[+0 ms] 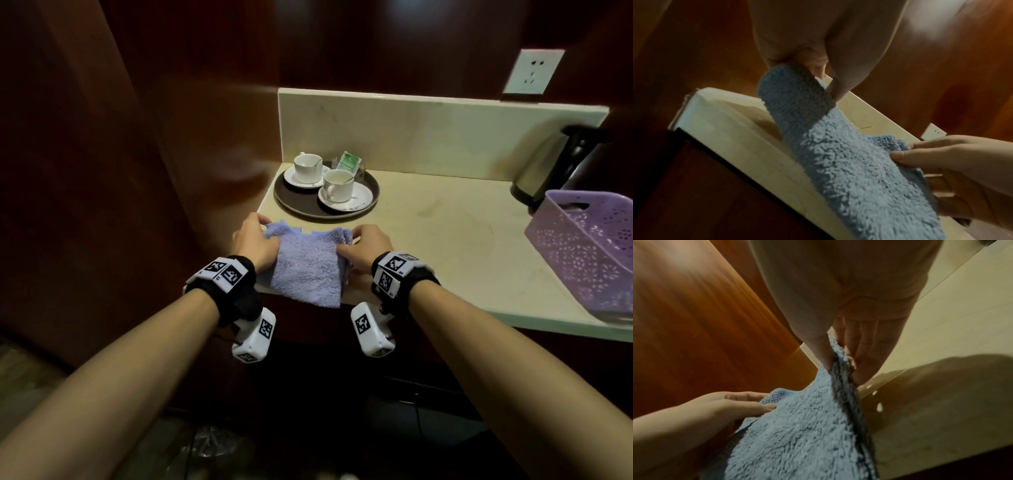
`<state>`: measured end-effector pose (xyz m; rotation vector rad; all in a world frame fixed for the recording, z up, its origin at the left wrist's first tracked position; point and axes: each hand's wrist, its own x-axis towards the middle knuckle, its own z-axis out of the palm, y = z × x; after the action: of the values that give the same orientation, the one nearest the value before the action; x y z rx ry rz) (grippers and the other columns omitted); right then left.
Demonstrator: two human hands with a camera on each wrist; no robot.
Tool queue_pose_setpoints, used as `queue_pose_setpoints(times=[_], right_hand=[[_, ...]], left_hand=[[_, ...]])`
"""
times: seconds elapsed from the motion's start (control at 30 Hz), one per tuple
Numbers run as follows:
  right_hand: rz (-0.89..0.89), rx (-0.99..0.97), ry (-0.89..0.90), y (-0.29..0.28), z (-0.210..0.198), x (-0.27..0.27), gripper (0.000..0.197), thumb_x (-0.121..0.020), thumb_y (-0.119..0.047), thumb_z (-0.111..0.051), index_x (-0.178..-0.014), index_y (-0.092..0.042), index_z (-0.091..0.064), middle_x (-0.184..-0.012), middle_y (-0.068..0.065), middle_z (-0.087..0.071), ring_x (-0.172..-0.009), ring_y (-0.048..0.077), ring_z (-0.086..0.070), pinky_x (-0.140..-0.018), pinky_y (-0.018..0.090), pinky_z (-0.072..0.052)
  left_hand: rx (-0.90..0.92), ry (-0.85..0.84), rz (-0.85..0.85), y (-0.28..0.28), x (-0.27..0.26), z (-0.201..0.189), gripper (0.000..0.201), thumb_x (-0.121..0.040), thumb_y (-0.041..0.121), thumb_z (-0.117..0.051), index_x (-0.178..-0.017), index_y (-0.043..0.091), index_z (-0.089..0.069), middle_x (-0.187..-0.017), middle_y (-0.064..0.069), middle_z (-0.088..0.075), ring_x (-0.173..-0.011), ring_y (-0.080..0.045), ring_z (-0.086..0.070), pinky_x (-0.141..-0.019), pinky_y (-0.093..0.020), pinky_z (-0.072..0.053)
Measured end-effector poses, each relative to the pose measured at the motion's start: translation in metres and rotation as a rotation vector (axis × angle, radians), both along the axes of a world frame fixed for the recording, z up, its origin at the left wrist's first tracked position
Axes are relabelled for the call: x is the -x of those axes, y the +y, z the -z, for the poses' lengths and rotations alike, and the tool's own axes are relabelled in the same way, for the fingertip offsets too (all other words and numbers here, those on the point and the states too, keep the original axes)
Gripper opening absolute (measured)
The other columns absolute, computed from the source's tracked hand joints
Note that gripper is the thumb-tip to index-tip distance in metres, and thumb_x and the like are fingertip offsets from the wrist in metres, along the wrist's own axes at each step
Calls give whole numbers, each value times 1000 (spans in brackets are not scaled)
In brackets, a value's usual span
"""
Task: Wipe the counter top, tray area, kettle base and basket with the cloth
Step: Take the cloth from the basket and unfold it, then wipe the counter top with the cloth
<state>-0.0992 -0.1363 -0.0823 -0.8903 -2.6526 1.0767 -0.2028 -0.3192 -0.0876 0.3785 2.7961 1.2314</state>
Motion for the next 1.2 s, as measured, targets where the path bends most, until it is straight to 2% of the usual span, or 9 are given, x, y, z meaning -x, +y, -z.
queue_pose_setpoints(times=[0.13, 0.3, 0.37, 0.47, 0.6, 0.67, 0.73, 0.83, 1.2], right_hand=[[28, 62, 31, 6, 1, 12, 39, -85, -27, -63, -121, -15, -55, -117, 5, -65, -106, 27, -61, -90, 34, -50], [-65, -18, 156, 3, -1, 19, 28, -83, -22, -59, -109, -20, -70, -113, 0, -70, -107, 18, -64, -89, 25, -47], [-172, -38, 152, -2, 1, 20, 28, -84, -21, -58, -108, -19, -73, -111, -1, -72, -106, 15, -64, -93, 27, -49], [-293, -27, 104, -12, 9, 20, 27, -89, -20, -56, -110, -17, -73, -111, 2, -73, -106, 17, -65, -96, 29, -49], [-383, -65, 0, -20, 24, 24, 30, -94, -23, -53, -119, -17, -69, -121, 3, -69, -115, 21, -61, -100, 32, -46], [-469, -114, -18, -22, 29, 23, 24, -94, -15, -49, -109, -13, -68, -109, 6, -70, -103, 25, -62, -90, 36, -47], [-558, -156, -49, -24, 31, 22, 28, -92, -10, -48, -116, -11, -61, -111, 5, -66, -101, 25, -58, -89, 38, -45], [-636, -317, -162, -26, 33, 28, 55, -95, -15, -45, -149, -12, -34, -137, 11, -49, -125, 28, -42, -107, 42, -34], [-658, -481, -278, -22, 41, 57, 61, -96, -22, -36, -153, -11, -18, -150, 13, -31, -136, 31, -28, -116, 48, -22]], left_hand=[[95, 9, 71, 3, 2, 8, 52, -85, 25, -62, -135, 17, -47, -134, -8, -55, -127, -28, -48, -101, -37, -42], [-48, 68, 307, 2, -5, 12, 35, -91, 26, -62, -126, 23, -59, -130, 6, -59, -122, -9, -53, -96, -25, -39], [13, 55, 405, 2, -10, 17, 40, -93, 30, -59, -131, 18, -56, -132, 6, -58, -119, -8, -54, -97, -23, -40], [298, 186, 495, 3, -11, 33, 58, -90, 48, -50, -139, 16, -47, -140, -3, -55, -126, -20, -53, -102, -37, -44], [519, 254, 548, 4, -15, 46, 58, -99, 48, -37, -146, 14, -33, -153, -8, -33, -142, -25, -30, -115, -37, -27], [577, 191, 577, 4, -14, 48, 65, -101, 50, -30, -155, 16, -17, -162, -9, -12, -150, -23, -10, -121, -37, -12], [635, 115, 591, 5, -10, 49, 69, -101, 53, -25, -157, 19, -2, -164, -9, 5, -151, -21, 6, -123, -38, -1], [656, 96, 595, 9, -2, 51, 70, -101, 54, -22, -157, 20, 3, -164, -8, 11, -151, -20, 12, -123, -39, 2], [707, 39, 565, 22, 19, 49, 70, -99, 53, -18, -156, 21, 8, -163, -6, 15, -150, -20, 15, -122, -42, 3]])
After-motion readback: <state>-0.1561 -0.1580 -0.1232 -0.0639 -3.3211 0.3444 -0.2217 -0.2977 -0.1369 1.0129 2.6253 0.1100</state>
